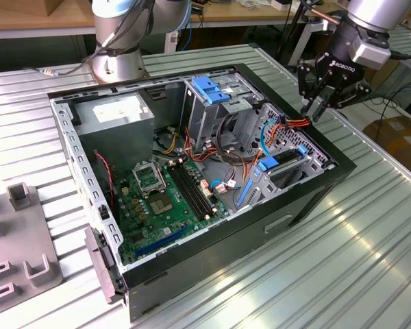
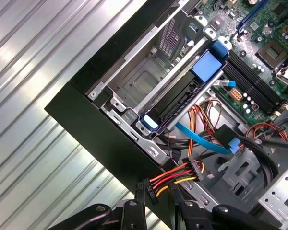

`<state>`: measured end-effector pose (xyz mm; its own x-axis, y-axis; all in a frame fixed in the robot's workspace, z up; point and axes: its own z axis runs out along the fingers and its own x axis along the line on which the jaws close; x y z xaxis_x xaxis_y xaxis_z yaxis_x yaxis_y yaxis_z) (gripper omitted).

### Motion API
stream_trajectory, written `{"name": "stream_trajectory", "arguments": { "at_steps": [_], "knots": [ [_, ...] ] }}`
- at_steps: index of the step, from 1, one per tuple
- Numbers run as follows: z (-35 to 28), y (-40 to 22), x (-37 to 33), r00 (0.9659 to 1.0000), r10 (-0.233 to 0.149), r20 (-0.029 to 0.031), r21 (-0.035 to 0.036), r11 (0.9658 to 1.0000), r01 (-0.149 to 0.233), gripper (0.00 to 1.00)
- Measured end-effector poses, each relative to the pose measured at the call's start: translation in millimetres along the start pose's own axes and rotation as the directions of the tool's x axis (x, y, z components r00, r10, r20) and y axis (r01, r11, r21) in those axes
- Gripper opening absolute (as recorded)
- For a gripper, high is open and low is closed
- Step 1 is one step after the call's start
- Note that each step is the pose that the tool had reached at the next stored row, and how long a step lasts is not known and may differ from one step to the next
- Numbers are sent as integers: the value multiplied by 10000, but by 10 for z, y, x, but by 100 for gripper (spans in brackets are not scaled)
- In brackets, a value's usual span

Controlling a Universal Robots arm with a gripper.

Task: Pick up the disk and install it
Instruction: 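Insert the first disk wire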

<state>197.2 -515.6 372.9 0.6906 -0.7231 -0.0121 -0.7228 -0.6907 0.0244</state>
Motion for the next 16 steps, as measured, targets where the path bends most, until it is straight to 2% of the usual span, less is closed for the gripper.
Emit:
{"name": "stream_trajectory", "arguments": {
  "at_steps": [6, 12, 16],
  "knots": [
    [43, 9, 10, 9999, -147, -2, -1, 9999, 147, 33],
    [43, 9, 11, 9999, -151, -4, -2, 9999, 151, 33],
    [9, 6, 13, 9999, -160, -4, -2, 9999, 160, 33]
  ]
}}
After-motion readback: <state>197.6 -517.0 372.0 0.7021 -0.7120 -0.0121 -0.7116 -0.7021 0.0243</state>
